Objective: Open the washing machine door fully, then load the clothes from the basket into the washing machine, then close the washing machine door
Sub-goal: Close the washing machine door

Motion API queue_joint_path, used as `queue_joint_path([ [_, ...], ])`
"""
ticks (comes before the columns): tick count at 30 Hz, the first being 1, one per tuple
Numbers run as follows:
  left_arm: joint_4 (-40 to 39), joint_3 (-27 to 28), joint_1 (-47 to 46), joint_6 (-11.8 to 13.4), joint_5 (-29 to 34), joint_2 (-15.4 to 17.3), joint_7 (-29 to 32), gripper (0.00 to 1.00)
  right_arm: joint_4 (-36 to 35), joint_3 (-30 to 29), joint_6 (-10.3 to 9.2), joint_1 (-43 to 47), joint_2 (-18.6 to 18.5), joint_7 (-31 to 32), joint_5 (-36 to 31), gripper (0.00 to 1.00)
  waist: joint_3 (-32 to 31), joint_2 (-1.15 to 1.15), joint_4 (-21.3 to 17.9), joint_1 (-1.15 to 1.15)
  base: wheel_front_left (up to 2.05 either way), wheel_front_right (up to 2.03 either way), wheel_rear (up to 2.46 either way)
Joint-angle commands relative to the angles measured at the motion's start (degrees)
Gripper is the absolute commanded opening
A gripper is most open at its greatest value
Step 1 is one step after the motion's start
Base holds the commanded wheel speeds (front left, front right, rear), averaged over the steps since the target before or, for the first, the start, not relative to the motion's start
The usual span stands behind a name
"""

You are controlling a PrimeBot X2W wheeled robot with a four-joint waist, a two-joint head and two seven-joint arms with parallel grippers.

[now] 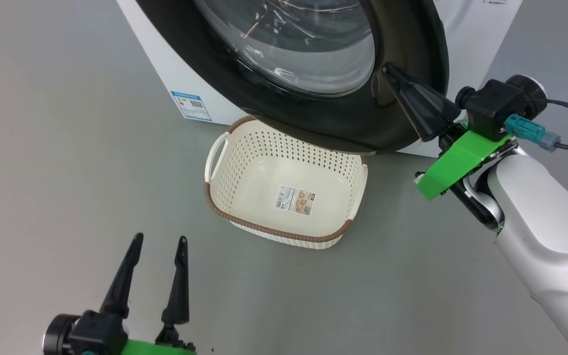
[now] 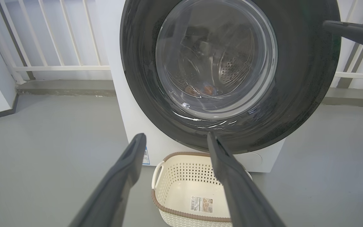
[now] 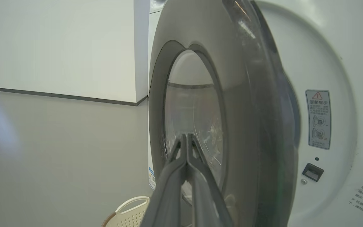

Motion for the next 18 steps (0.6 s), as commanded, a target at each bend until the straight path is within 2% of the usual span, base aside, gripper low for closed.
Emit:
queue_joint_path([
  [1,-1.9,1.6,-2.2,0.2,-0.5,0.3,-0.5,1.0,-0.5,0.7,0.09,0.3,0.3,-0.1,1.2,0.0,0.2,0.0,0.1,0.0,0.0,0.0,0.0],
  [10,-1.9,0.9,-2.9,0.8,-0.8,0.3,-0.5,1.0,4.7,0.6,0.09,-2.8,-0.6,-0.2,3.0,0.0,0.9,0.0,0.3,0.0,0.0,0.0,0.0],
  [18,-2.3,0.7,-2.8,1.2,-1.2,0.3,-0.5,1.0,5.6,-0.5,0.09,-3.9,-1.6,-0.3,3.4,0.0,1.2,0.0,0.5,0.0,0.0,0.0,0.0],
])
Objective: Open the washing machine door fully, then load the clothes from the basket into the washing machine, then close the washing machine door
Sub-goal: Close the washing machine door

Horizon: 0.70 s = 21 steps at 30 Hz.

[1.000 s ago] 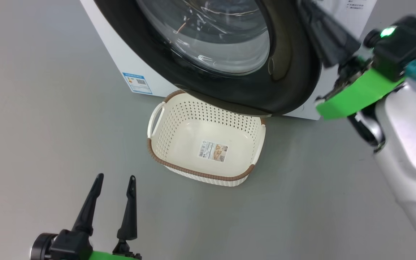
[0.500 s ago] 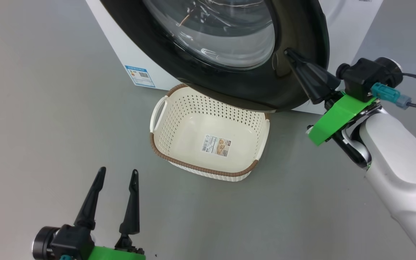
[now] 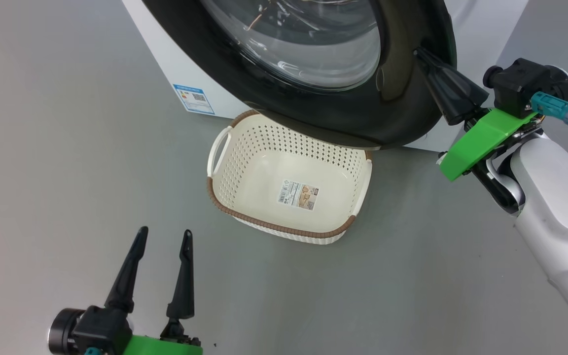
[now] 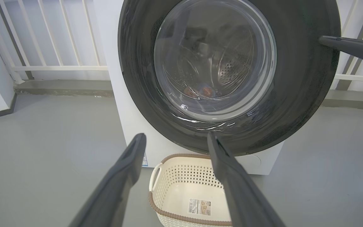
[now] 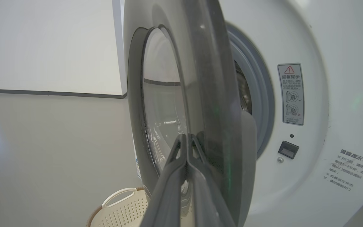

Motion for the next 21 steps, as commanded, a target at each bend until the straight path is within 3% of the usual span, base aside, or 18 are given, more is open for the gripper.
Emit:
queue_joint_path([
  [1,-2.0,1.7,-1.7,0.6,-0.7,0.7,-0.5,1.0,-0.9,-0.1,0.09,-0.7,0.1,-0.3,0.5,0.0,0.2,0.0,0.0,0.0,0.0,0.0,0.0],
  [21,-3.1,-0.9,-3.6,1.7,-1.6,0.7,-0.5,1.0,3.1,-3.2,0.09,-6.8,-4.6,-0.3,0.6,0.0,5.0,0.0,3.4,0.0,0.0,0.0,0.0],
])
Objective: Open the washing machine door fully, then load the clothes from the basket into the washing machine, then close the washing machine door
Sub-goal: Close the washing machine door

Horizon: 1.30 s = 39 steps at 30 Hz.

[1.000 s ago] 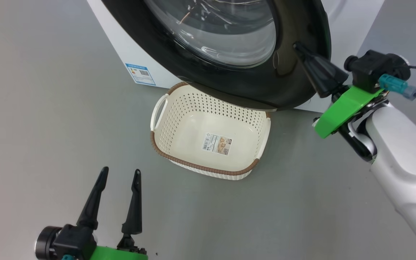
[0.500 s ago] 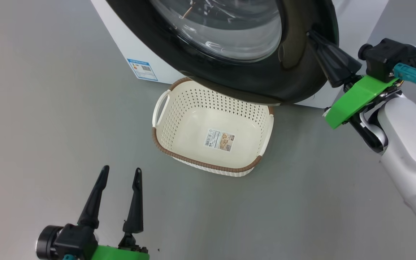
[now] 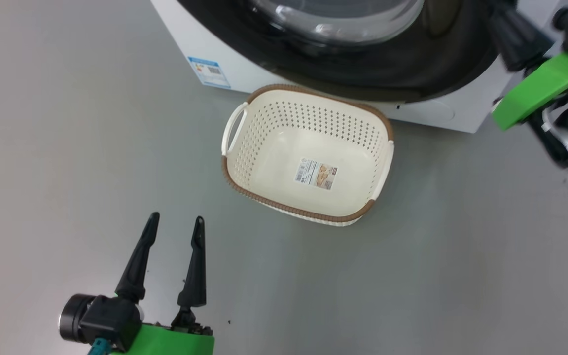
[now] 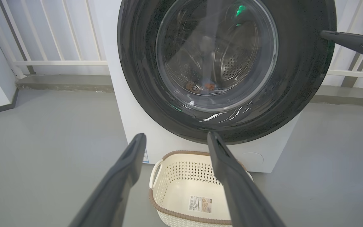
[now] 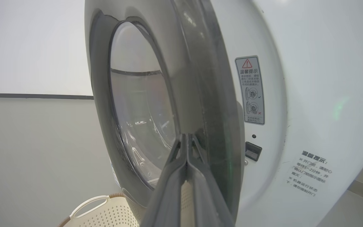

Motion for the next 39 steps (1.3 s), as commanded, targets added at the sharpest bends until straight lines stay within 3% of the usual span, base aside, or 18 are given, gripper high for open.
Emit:
queue_joint_path([
  [1,-2.0,1.3,-1.7,0.8,-0.5,0.7,-0.5,1.0,-0.3,-0.5,0.07,-1.6,-0.8,-0.3,0.6,0.0,1.5,0.0,1.2,0.0,0.0,0.0,0.0],
  [17,-2.7,-2.4,-4.6,2.7,-2.8,0.7,-0.5,1.0,7.7,2.4,0.07,-14.0,-4.0,-0.3,0.7,0.0,6.7,0.0,4.8,0.0,0.0,0.0,0.0],
  [23,-2.6,-2.8,-5.0,3.2,-3.1,0.7,-0.5,1.0,9.2,0.6,0.07,-15.4,-3.9,-0.3,2.2,0.0,6.9,0.0,4.9,0.0,0.0,0.0,0.0],
  [31,-2.4,-2.5,-5.2,3.3,-2.9,0.7,-0.5,1.0,6.4,2.5,0.07,-13.1,-3.5,-0.3,2.0,0.0,6.3,0.0,4.2,0.0,0.0,0.0,0.0],
  [39,-1.6,-1.4,-4.7,3.0,-1.8,0.7,-0.5,1.0,-1.0,1.6,0.07,-6.2,-2.7,-0.3,3.0,0.0,4.2,0.0,1.9,0.0,0.0,0.0,0.0],
])
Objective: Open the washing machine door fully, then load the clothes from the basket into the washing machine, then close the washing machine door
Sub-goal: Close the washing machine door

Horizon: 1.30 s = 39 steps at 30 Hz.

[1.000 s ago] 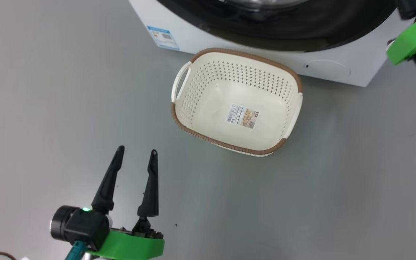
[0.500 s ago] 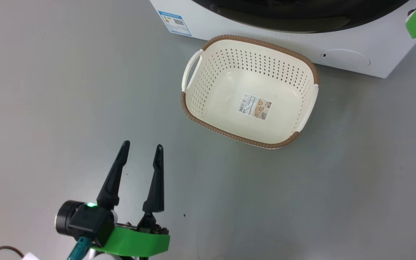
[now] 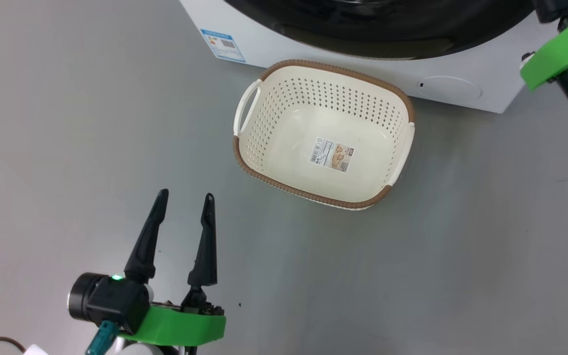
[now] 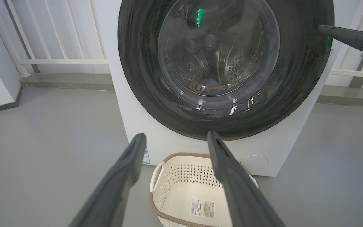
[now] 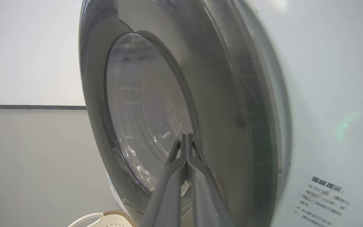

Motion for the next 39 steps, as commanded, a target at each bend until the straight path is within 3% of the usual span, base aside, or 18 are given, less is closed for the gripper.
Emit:
queue_joint_path([
  [1,-0.9,2.4,-0.3,-0.1,0.5,0.9,-0.5,1.0,-2.5,-0.4,-0.33,2.4,0.9,-0.3,0.4,0.0,-0.9,0.0,-1.1,0.0,0.0,0.0,0.0],
  [12,0.1,5.1,0.6,-1.8,2.9,0.9,-0.5,1.0,-15.4,-11.4,-0.33,19.9,4.0,-0.3,-1.2,0.0,-4.9,0.0,-6.3,0.0,0.0,0.0,0.0],
  [20,1.5,7.6,2.3,-3.8,4.6,0.9,-0.5,1.0,-21.0,-18.4,-0.33,34.2,7.3,-0.3,-4.5,0.0,-9.0,0.0,-9.7,0.0,0.0,0.0,0.0],
  [21,1.7,7.9,2.5,-4.0,4.8,0.9,-0.5,1.0,-21.5,-19.4,-0.33,35.6,7.9,-0.3,-4.9,0.09,-9.4,0.0,-10.0,0.0,0.0,0.0,0.0],
  [23,2.1,8.4,3.0,-4.5,5.1,0.9,-0.5,1.0,-22.5,-21.2,-0.33,38.2,8.9,-0.3,-5.9,0.63,-10.3,0.0,-10.7,0.0,0.0,0.0,0.0],
  [24,2.2,8.6,3.3,-4.7,5.2,0.9,-0.5,1.0,-23.0,-22.1,-0.33,39.5,9.6,-0.3,-6.5,1.0,-10.8,0.0,-11.0,0.0,0.0,0.0,0.0],
  [39,4.7,11.6,7.5,-7.4,5.9,1.3,-0.5,1.0,-27.1,-30.5,-0.33,54.2,17.3,-0.3,-11.5,1.0,-17.6,0.0,-15.1,0.0,0.0,0.0,0.0],
])
